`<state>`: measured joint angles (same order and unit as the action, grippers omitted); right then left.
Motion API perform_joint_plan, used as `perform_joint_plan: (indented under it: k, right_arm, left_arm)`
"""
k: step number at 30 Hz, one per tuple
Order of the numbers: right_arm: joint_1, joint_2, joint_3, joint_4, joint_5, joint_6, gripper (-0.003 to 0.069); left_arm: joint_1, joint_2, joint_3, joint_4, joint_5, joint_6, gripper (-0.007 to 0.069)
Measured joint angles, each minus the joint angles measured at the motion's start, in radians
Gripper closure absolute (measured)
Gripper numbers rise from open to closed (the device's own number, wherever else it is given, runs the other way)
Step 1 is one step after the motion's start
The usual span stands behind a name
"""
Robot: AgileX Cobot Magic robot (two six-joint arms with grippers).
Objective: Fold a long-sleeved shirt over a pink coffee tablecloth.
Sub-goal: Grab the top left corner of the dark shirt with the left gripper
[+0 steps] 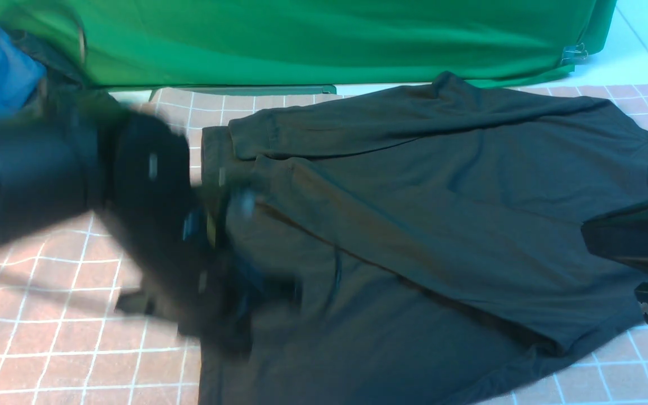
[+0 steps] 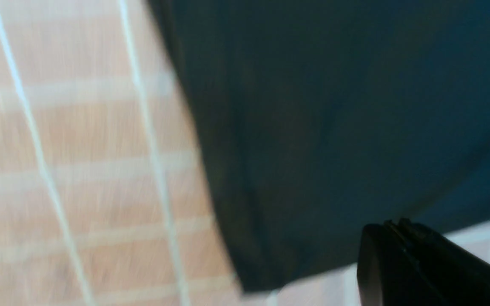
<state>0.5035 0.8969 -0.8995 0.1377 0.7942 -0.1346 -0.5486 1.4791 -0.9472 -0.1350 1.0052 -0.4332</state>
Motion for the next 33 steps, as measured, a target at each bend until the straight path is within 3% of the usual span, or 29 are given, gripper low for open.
perform_joint_plan:
  k: [5,14,18,22,26,27,29,30,33]
  right_arm:
    - [0.000,0.000,0.000,0.000,0.000,0.000,0.0608]
    - [0.000,0.000,0.000,0.001,-0.001,0.000,0.0601]
    - [0.000,0.000,0.000,0.001,-0.002,0.000,0.0599]
    - [0.000,0.000,0.000,0.001,-0.003,0.000,0.0592]
    - [0.000,0.000,0.000,0.001,-0.003,0.000,0.0589]
    - [0.000,0.000,0.000,0.001,-0.003,0.000,0.0589]
    - [0.000,0.000,0.000,0.001,-0.003,0.000,0.0589]
    - [0.000,0.000,0.000,0.001,-0.003,0.000,0.0589]
    - [0.000,0.000,0.000,0.001,-0.003,0.000,0.0589]
  left_arm:
    - [-0.057,-0.007,0.145,0.001,-0.021,-0.081,0.0489]
    - [-0.061,-0.009,0.285,0.051,-0.174,-0.200,0.0085]
    - [-0.061,-0.009,0.326,0.033,-0.306,-0.207,0.0013]
    - [-0.061,-0.011,0.329,0.010,-0.316,-0.165,0.0081]
    - [-0.061,-0.011,0.334,-0.002,-0.320,-0.134,0.0293]
    - [-0.061,-0.011,0.334,-0.011,-0.317,-0.122,0.0430]
    - [-0.061,-0.011,0.334,-0.013,-0.305,-0.090,0.0533]
    - [-0.061,-0.012,0.334,-0.014,-0.287,-0.078,0.0572]
    - [-0.061,-0.037,0.324,0.012,-0.199,-0.081,0.0594]
